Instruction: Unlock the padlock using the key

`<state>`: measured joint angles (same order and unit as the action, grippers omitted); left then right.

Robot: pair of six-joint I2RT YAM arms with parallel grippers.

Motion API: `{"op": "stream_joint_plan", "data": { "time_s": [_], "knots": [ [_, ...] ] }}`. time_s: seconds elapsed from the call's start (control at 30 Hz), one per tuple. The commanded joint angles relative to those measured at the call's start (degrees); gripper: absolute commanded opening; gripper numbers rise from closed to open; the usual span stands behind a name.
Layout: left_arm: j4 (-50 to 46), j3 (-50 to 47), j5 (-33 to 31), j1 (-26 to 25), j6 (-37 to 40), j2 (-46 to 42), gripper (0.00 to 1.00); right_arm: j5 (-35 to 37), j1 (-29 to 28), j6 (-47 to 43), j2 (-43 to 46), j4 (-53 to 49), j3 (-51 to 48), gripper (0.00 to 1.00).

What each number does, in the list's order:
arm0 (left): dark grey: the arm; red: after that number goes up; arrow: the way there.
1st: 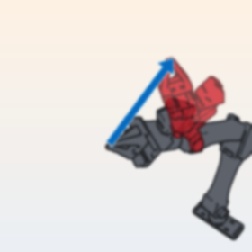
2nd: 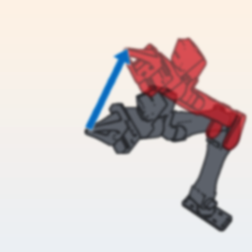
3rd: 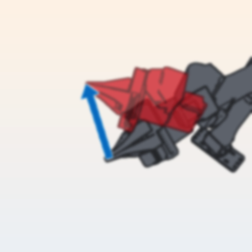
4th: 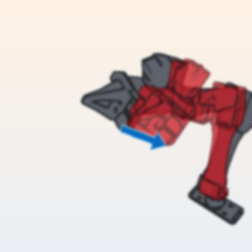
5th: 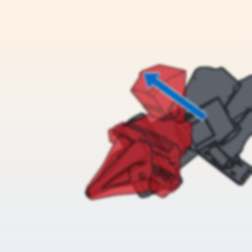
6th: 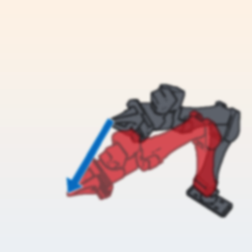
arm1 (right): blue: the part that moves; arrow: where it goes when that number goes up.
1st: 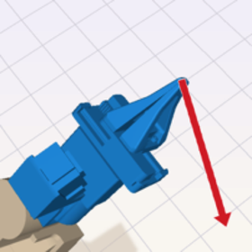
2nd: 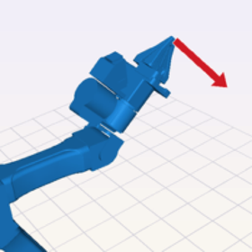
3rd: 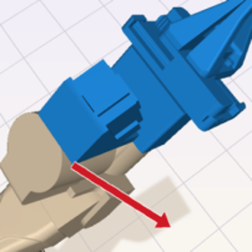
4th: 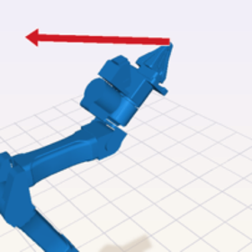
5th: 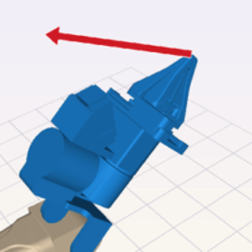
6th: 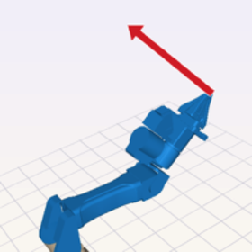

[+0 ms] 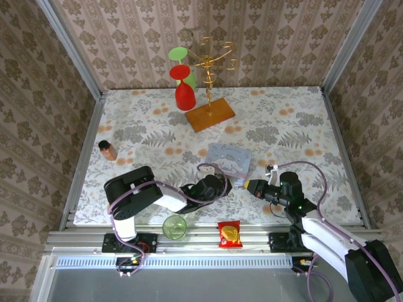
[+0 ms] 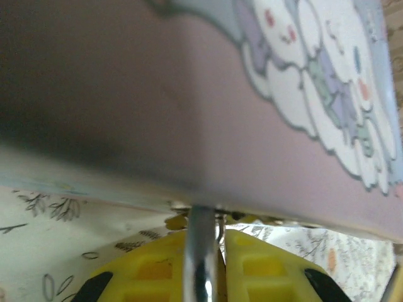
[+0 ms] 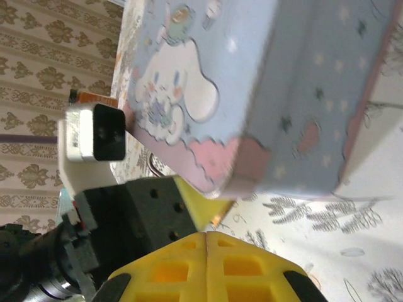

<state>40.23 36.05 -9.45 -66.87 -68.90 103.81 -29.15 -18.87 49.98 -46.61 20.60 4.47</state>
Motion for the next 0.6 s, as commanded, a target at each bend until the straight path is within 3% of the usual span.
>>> {"op": "stream_joint_plan", "data": {
  "time_s": [0.0, 0.23, 0.43, 0.57],
  "knots": [
    [-9.4, -0.1, 0.5, 0.2, 0.8, -1.0, 0.10, -0.6, 0.4, -2.1, -2.2, 3.0, 2.0, 0.00],
    [-6.5, -2.5, 1.5, -0.2, -0.3, -0.5, 0.20, -1.5, 0.3, -2.5, -6.2, 5.4, 3.4, 0.00],
    [-16.1, -3.0, -4.1, -1.6, 3.2, -10.0, 0.51, -3.0, 0.3, -2.0, -5.6, 8.2, 3.5, 0.00],
    [-19.3, -4.8, -7.3, -1.7, 5.0, -18.3, 0.51, -3.5, 0.3, -1.5, -3.6, 10.2, 3.2, 0.00]
  ]
}}
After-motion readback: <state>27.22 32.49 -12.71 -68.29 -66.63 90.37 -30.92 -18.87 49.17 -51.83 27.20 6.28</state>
